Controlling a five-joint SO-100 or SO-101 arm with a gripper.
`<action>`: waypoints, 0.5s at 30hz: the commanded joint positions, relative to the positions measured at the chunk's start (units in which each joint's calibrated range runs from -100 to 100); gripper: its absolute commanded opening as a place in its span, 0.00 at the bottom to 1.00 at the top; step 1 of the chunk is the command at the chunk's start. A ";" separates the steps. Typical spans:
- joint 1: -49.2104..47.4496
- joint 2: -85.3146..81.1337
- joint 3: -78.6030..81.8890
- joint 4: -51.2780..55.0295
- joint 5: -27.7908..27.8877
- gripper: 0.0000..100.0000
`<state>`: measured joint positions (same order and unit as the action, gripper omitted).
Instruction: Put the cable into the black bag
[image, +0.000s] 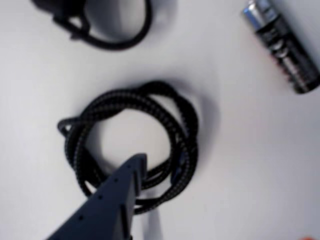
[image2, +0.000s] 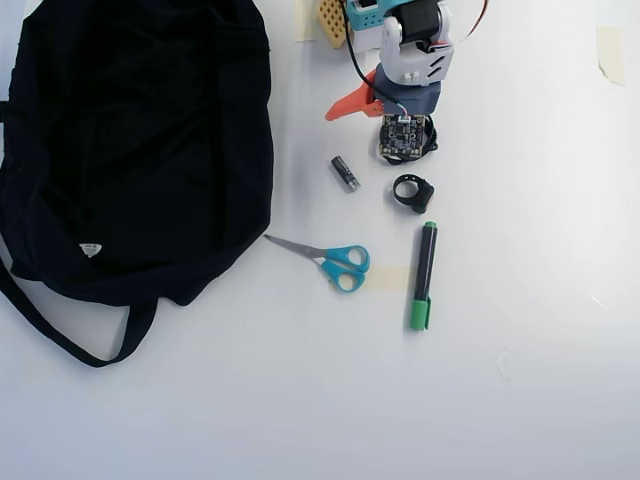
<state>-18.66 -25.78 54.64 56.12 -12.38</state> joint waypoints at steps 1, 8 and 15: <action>-0.48 -0.11 0.53 -2.29 -0.05 0.52; -0.48 1.71 2.86 -7.80 -0.05 0.52; -0.48 8.27 2.06 -12.71 -0.10 0.52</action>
<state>-18.81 -19.14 57.70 45.90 -12.38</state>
